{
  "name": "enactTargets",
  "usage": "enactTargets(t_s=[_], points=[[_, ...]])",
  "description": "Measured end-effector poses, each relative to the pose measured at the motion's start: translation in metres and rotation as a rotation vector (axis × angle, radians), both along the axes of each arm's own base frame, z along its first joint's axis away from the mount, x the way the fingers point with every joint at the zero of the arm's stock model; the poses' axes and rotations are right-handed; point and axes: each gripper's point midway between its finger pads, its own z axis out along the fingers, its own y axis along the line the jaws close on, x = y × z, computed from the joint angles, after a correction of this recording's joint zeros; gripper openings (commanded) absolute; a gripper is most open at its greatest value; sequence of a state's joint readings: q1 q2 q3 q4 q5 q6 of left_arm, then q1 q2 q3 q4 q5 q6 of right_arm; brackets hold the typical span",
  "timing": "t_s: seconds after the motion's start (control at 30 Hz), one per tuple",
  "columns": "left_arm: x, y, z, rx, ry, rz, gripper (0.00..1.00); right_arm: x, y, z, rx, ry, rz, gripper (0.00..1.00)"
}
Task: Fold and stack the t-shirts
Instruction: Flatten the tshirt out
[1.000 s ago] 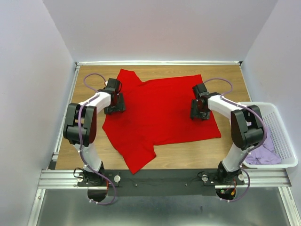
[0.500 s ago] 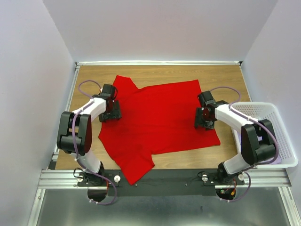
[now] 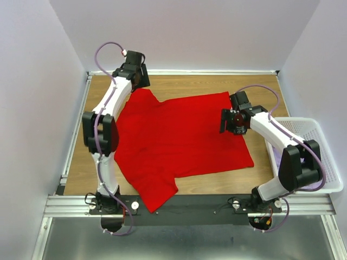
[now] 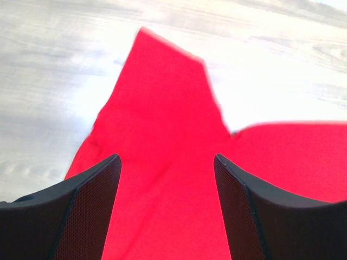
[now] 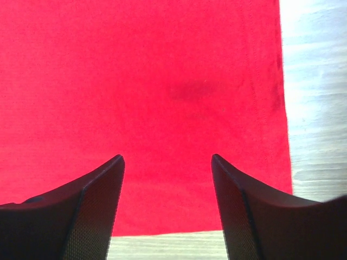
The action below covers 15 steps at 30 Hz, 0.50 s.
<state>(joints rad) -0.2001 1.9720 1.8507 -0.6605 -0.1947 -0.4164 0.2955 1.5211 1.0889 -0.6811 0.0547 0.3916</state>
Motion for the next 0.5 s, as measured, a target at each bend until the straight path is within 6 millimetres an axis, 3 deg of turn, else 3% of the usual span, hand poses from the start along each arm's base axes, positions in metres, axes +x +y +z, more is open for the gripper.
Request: enactTargets(t_s=[0.17,0.3,0.5], points=[[0.044,-0.021,-0.038,0.028,0.03,-0.004,0.75,-0.003,0.005,-0.001,0.026,0.012,0.026,0.79],[0.055,-0.032,-0.073,0.047,0.08,-0.005,0.75,-0.006,0.011,-0.002,0.057,0.024,0.042,0.79],[0.068,-0.042,-0.091,0.063,0.075,0.006,0.73,-0.012,0.015,-0.006,0.081,0.04,0.057,0.79]])
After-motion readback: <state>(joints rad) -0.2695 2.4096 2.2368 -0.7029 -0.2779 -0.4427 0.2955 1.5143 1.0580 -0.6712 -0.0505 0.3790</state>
